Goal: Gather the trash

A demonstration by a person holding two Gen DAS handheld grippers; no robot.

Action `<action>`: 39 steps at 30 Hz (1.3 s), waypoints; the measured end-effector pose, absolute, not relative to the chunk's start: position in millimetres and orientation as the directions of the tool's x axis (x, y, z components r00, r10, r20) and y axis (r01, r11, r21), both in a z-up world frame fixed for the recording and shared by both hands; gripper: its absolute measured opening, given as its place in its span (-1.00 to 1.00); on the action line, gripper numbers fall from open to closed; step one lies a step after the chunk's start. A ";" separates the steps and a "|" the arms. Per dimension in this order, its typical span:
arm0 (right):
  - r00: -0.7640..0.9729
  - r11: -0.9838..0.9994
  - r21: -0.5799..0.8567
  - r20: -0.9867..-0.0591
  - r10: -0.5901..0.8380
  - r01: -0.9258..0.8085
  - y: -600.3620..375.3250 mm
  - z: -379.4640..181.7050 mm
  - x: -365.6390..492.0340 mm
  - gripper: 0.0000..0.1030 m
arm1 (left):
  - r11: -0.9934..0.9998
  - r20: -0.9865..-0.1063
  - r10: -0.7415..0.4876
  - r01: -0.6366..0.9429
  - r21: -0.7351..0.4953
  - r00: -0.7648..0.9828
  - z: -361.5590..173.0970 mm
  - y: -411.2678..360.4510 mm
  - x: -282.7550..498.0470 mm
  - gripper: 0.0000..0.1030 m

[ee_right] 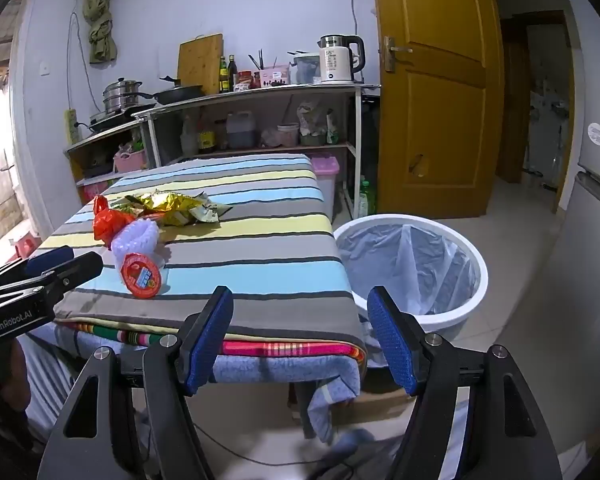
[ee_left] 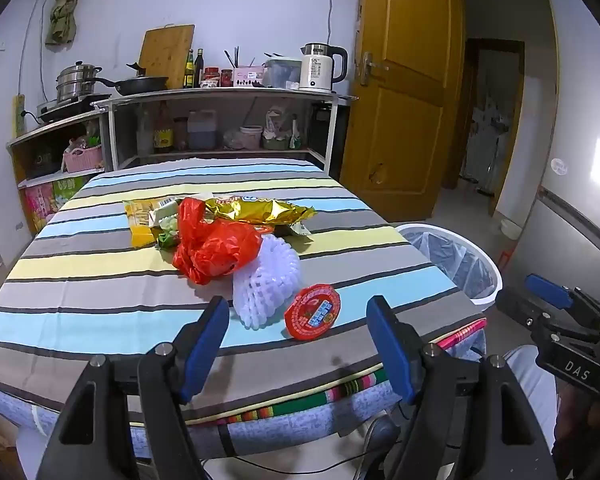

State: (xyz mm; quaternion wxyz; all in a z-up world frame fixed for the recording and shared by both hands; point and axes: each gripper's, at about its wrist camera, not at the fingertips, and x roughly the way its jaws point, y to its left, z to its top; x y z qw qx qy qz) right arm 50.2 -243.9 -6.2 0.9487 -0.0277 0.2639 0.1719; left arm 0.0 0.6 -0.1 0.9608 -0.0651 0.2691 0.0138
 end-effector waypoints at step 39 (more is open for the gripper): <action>0.801 0.941 0.031 -0.516 0.305 -0.338 -246.3 -1.0 49.9 0.36 | 0.991 -0.515 -0.023 -0.050 -0.128 0.857 -2.5 -1.6 4.6 0.42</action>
